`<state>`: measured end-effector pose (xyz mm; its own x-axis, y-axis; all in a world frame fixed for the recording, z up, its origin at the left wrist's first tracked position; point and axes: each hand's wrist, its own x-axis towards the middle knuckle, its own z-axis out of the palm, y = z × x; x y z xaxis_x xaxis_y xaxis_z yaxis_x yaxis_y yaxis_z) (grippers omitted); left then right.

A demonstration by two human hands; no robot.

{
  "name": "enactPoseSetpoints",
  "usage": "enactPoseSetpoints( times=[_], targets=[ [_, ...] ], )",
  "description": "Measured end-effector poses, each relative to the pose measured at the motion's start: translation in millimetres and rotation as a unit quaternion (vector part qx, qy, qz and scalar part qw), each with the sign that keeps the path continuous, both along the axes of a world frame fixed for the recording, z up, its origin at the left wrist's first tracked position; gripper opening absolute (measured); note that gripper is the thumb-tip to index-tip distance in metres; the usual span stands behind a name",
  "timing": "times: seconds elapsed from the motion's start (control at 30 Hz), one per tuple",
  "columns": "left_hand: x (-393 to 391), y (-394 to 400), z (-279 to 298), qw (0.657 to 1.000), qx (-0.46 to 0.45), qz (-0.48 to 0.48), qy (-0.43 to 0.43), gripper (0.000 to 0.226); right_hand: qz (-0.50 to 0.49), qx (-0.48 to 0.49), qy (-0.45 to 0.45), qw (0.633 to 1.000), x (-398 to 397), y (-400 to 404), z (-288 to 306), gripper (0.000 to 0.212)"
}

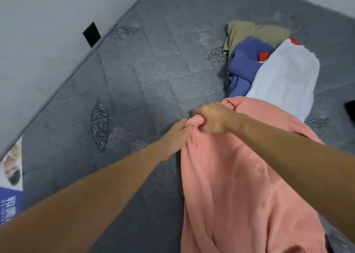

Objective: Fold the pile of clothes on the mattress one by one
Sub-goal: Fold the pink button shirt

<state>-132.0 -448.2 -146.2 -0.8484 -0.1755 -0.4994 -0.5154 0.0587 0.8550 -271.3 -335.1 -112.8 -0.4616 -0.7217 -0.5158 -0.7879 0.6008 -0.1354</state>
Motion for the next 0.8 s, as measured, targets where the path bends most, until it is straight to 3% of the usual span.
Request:
enactPoseSetpoints(
  times=[0.07, 0.13, 0.2, 0.3, 0.5, 0.6, 0.7, 0.8],
  targets=[
    [-0.9, -12.2, -4.2, 0.995, 0.089, 0.024, -0.029, 0.010, -0.008, 0.048, -0.024, 0.999, -9.0, -16.7, 11.3, 0.024],
    [-1.0, -23.7, -5.9, 0.982, 0.178, 0.014, -0.056, 0.024, -0.036, 0.078, -0.085, 0.993, -13.2, -28.2, 25.3, 0.034],
    [-1.8, -36.8, -7.4, 0.982, 0.185, -0.010, -0.049, 0.040, -0.079, 0.119, -0.171, 0.975, -16.8, -34.8, 37.3, 0.049],
    [-2.8, -59.5, 2.3, 0.988, 0.140, -0.051, -0.042, 0.036, -0.102, 0.130, -0.227, 0.960, -19.4, -40.6, 42.8, 0.041],
    [1.2, -123.4, 14.3, 0.979, 0.033, -0.175, -0.100, 0.018, -0.138, -0.008, -0.180, 0.974, -15.6, -53.1, 22.6, 0.011],
    [14.5, -161.2, 16.5, 0.983, 0.024, -0.147, -0.107, 0.036, -0.150, -0.035, -0.122, 0.980, -16.8, -61.0, 13.1, 0.020],
    [32.0, -204.7, 11.1, 0.987, 0.011, -0.109, -0.115, 0.062, -0.164, -0.035, -0.094, 0.981, -12.6, -74.6, 8.3, 0.015],
    [52.8, -241.5, 8.2, 0.983, 0.012, -0.115, -0.143, 0.050, -0.179, -0.021, -0.105, 0.978, -1.1, -95.4, 0.7, 0.023]
  ],
)
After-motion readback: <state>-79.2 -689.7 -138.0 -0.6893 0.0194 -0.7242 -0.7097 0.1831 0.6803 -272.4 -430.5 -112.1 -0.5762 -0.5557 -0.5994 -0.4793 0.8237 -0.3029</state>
